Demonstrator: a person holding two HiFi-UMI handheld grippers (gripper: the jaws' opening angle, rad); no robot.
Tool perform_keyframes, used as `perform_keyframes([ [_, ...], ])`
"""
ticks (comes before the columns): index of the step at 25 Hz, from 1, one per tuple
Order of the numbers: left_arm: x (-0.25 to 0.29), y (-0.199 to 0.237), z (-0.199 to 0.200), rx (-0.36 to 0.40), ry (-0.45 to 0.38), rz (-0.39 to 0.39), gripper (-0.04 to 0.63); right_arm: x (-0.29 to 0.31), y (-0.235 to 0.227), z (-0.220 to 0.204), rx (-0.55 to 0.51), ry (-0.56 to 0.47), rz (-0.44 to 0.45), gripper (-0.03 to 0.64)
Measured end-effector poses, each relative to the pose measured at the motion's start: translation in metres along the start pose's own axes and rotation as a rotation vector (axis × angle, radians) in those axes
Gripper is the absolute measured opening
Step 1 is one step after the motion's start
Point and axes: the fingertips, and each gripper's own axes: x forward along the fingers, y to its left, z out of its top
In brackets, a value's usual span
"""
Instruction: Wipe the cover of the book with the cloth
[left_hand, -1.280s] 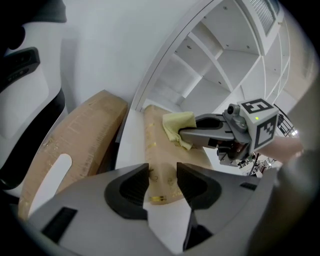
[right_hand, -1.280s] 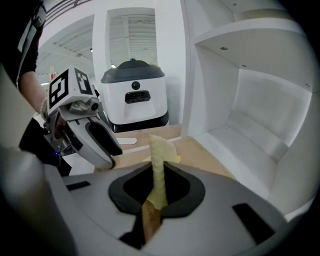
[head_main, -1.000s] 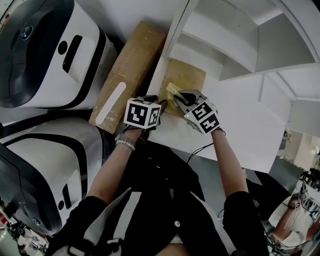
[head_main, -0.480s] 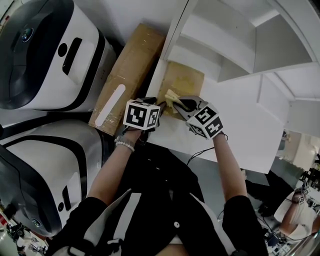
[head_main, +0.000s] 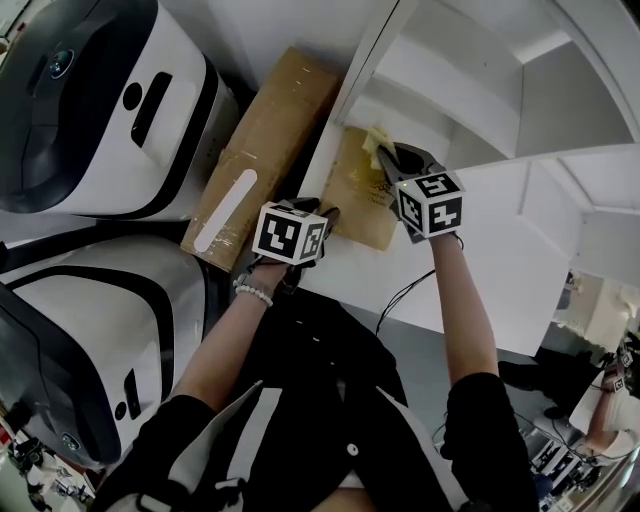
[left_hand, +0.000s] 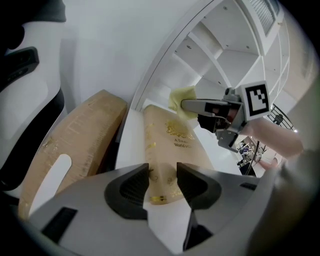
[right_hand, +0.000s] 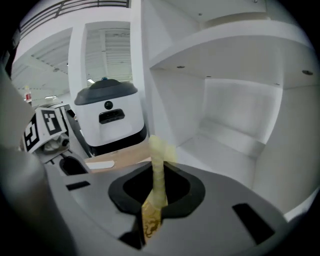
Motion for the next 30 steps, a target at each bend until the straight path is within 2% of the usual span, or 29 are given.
perform_keyframes([
  [4, 0.0, -0.001, 0.0, 0.0, 0.005, -0.005, 0.176, 0.014, -0.022, -0.001, 0.05, 0.016, -0.076, 0.037],
  [8, 0.0, -0.001, 0.0, 0.004, 0.005, -0.009, 0.176, 0.025, -0.026, -0.011, 0.056, 0.058, -0.103, 0.037],
  [14, 0.001, -0.001, 0.0, 0.007, 0.003, -0.011, 0.176, 0.04, 0.002, -0.02, -0.075, 0.126, -0.015, 0.037],
  [23, 0.0, 0.0, 0.0, 0.001, -0.037, -0.021, 0.176, 0.039, 0.049, -0.026, -0.191, 0.164, 0.133, 0.037],
  [25, -0.001, -0.001, 0.001, 0.005, -0.063, -0.031, 0.176, 0.036, 0.058, -0.029, -0.205, 0.165, 0.15, 0.037],
  [30, -0.017, -0.002, 0.011, -0.042, -0.155, -0.069, 0.169, 0.027, 0.078, -0.038, -0.211, 0.167, 0.179, 0.037],
])
